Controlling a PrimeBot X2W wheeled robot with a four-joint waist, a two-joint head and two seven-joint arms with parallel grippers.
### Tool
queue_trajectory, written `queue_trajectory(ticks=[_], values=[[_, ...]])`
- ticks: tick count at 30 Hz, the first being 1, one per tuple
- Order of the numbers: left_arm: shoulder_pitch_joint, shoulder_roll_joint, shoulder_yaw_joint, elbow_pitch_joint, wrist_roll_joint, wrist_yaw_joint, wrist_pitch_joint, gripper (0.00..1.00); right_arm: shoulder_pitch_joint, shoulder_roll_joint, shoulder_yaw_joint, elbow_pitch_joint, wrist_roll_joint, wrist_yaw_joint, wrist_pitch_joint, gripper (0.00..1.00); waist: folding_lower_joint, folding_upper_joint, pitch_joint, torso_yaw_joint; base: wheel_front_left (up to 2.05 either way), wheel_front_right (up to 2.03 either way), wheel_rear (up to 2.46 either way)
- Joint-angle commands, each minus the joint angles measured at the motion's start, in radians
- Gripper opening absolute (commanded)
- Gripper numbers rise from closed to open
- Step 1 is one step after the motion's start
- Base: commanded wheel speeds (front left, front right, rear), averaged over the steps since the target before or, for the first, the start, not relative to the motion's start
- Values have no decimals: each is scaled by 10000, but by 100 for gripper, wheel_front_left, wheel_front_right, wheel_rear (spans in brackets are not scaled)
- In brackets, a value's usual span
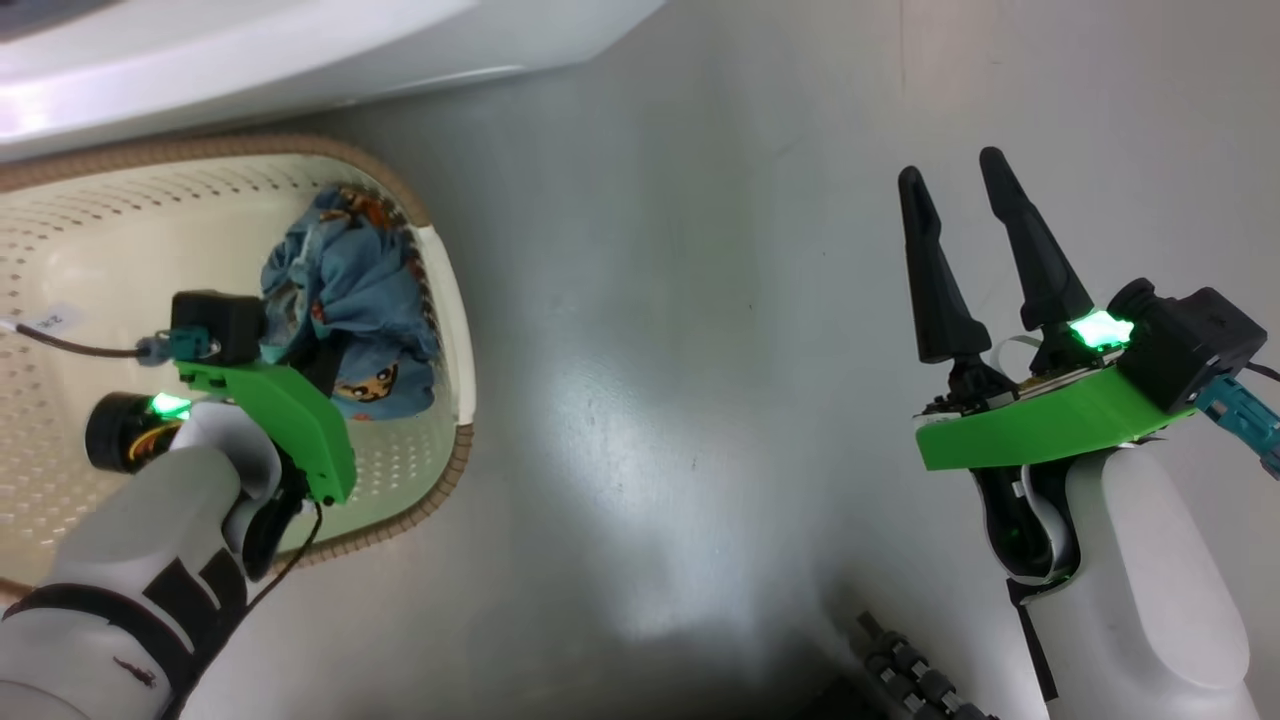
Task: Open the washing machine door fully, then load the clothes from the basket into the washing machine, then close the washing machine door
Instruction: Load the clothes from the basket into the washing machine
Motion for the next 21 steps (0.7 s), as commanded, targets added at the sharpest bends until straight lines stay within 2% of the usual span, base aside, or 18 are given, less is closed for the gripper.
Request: queue_trajectory(ticks=[1, 5, 9, 21], values=[[57, 219, 197, -107, -181, -15, -61, 0, 375, 81, 139, -168, -57, 16, -48, 100, 0, 0, -231, 163, 0, 0, 0], [163, 221, 892, -316, -204, -15, -73, 0, 422, 82, 51, -42, -79, 16, -48, 100, 0, 0, -689, 430, 0, 0, 0], [655, 216, 2159, -623, 204, -15, -75, 0, 532, 37, -25, 103, -82, 16, -48, 100, 0, 0, -1305, 725, 0, 0, 0], [2999, 52, 6238, -1894, 2782, -15, -77, 0, 1282, -441, -93, 642, 85, 16, -48, 100, 0, 0, -3556, 1542, 0, 0, 0]])
